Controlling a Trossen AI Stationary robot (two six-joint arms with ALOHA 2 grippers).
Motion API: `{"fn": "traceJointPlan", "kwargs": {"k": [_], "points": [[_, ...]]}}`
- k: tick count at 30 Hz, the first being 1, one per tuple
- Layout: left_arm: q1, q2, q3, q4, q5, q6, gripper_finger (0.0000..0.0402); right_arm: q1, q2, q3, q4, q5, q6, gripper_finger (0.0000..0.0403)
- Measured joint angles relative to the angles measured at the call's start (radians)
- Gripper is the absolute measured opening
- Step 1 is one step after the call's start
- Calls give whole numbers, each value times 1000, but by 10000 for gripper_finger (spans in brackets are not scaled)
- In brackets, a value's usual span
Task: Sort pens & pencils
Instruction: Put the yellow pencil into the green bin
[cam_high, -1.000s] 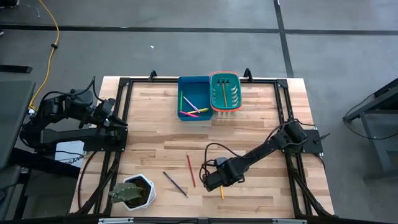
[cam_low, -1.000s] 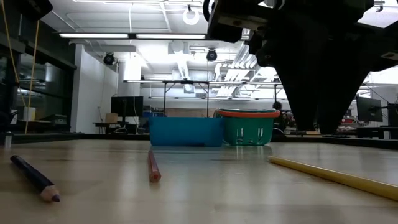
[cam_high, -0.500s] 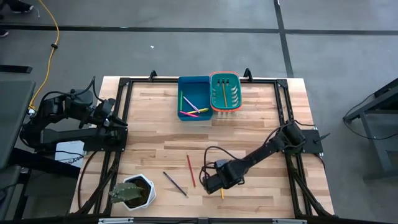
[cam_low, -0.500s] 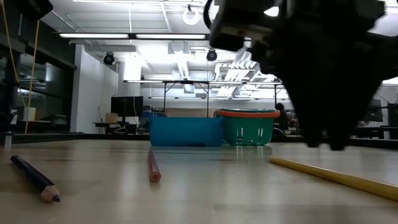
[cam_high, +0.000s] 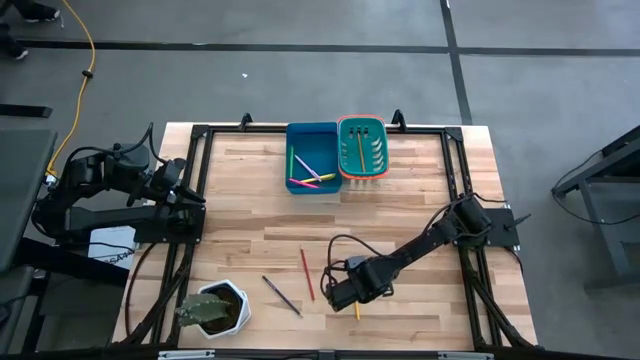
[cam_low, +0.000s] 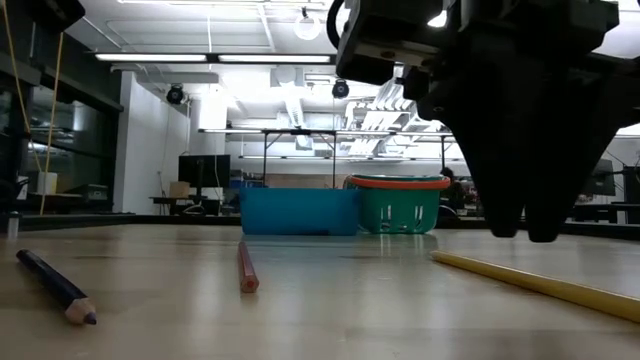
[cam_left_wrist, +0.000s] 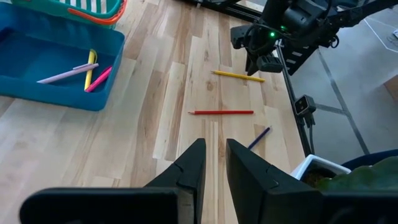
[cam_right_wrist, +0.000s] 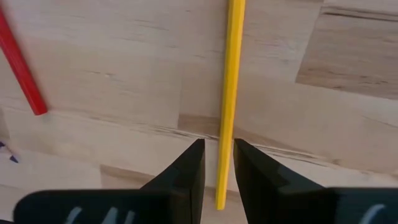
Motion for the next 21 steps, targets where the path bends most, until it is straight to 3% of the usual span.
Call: {"fn": "traceJointPlan", "kwargs": {"k": [21], "points": [[0, 0, 0, 0, 1, 3, 51, -1, 53, 0, 26, -29, -8, 74]]}}
